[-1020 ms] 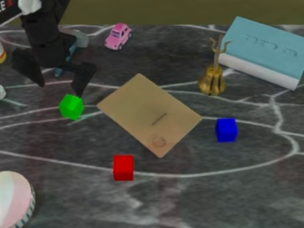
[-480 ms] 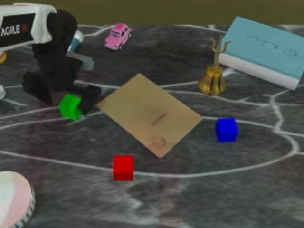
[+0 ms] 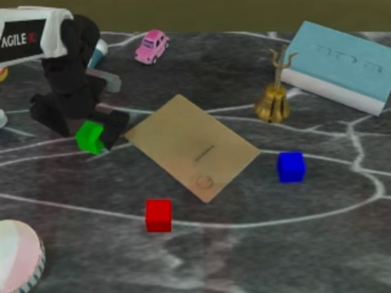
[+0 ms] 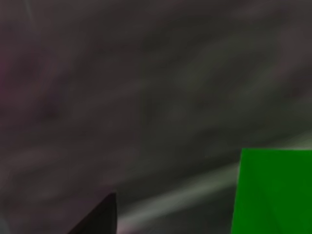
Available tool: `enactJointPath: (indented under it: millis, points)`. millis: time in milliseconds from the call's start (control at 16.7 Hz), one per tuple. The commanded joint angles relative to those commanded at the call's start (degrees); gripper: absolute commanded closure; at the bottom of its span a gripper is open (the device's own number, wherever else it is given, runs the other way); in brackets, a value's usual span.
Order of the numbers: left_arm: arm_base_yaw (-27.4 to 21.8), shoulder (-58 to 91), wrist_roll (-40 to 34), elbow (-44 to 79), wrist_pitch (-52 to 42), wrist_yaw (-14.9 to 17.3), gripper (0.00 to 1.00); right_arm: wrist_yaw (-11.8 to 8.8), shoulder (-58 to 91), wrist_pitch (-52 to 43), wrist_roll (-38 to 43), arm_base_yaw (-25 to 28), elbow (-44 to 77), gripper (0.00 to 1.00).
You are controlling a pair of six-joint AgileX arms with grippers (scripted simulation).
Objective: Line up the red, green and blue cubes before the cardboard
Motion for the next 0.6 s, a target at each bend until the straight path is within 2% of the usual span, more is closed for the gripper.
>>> enactJointPath:
  millis: [600]
  points:
    - [0.0,0.0,0.0,0.0,0.0,0.0,0.98,0.0,0.0,0.0,0.0,0.0,0.0,0.0]
